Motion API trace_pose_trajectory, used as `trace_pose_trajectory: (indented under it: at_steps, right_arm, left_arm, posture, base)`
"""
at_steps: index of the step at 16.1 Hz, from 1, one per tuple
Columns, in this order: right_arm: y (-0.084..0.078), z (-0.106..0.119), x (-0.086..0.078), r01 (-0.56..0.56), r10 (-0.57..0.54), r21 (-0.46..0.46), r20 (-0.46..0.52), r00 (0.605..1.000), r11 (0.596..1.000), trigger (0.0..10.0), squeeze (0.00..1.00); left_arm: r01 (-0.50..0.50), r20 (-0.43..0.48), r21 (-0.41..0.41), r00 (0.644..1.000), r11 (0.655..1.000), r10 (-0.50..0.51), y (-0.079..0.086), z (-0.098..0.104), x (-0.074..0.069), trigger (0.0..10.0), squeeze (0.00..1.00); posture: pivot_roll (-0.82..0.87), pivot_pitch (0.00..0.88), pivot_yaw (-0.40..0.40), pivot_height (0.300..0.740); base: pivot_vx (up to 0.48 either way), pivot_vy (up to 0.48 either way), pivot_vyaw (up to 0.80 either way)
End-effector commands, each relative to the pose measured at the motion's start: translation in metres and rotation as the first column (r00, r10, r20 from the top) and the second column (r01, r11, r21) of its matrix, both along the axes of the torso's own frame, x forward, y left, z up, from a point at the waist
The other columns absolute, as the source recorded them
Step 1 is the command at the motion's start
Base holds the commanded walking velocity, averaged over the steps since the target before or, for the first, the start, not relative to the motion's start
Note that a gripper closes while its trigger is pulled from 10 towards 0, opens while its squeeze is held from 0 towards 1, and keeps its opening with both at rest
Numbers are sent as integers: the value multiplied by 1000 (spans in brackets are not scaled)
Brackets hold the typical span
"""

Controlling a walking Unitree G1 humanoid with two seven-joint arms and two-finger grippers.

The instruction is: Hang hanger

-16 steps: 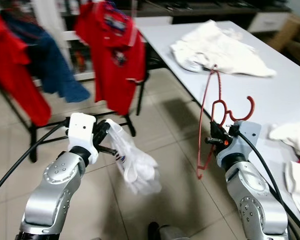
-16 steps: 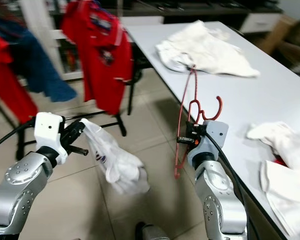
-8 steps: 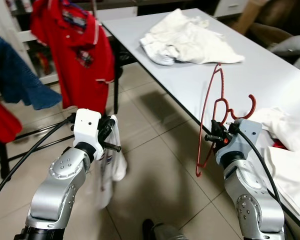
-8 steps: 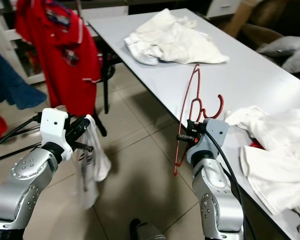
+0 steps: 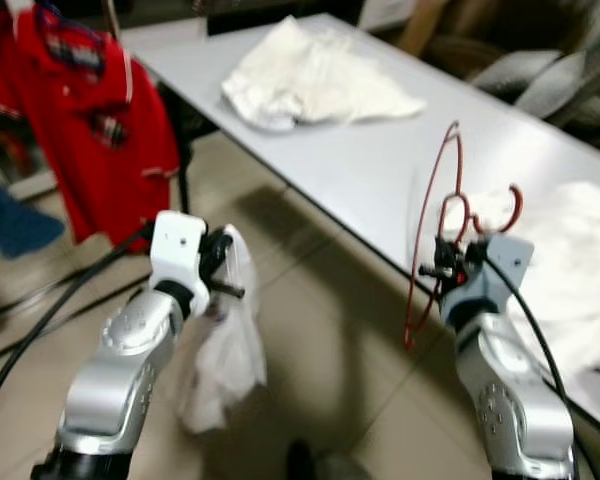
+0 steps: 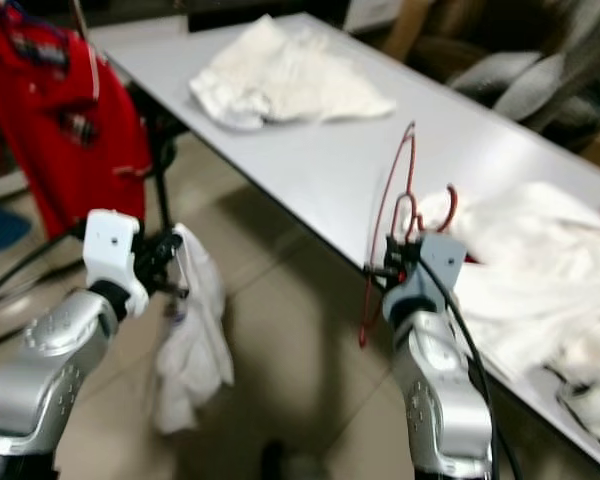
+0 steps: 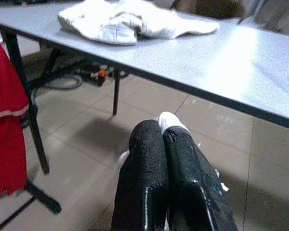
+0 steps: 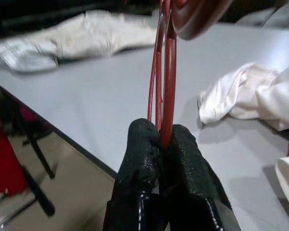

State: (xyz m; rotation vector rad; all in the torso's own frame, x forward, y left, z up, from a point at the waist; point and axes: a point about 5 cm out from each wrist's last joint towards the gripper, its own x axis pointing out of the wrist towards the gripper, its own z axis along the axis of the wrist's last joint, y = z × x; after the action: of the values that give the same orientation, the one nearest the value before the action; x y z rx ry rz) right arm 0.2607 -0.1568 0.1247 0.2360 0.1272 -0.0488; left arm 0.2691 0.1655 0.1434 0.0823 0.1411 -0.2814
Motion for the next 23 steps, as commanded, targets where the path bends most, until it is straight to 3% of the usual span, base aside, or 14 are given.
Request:
trace_pose_trajectory:
  at_steps: [1,5,9,12,23]
  right_arm:
    - [-3,3,-1,10,-10,-6,17,1000,1000,10000,0]
    - [-4,2,-2,12,-12,9,13,1000,1000,10000,0]
    - [-2,0,-3,8,-8,43,-13,1000,999,10000,0]
    - [2,-1,-5,1,1,84,-24,1000,996,10000,0]
    - [3,-3,-10,22,-20,92,-32,999,996,10000,0]
  left_arm:
    - [13,36,1,999,1000,-13,-4,7,2,10000,0]
    - [18,33,-5,999,1000,-17,-5,6,4,10000,0]
    - [24,33,-4,999,1000,-24,-5,8,5,10000,0]
    - [37,29,15,999,999,-37,-5,9,5,10000,0]
    - [64,33,30,997,997,-65,-8,13,8,10000,0]
  posture:
    - [89,33,-77,740]
    - [83,30,-75,740]
    - [89,38,-74,740]
    - [89,49,-72,740]
    - [83,60,-56,740]
  base:
    - [0,0,-800]
    - [0,0,-800]
    - [0,0,0]
    - [0,289,-800]
    - [0,306,-800]
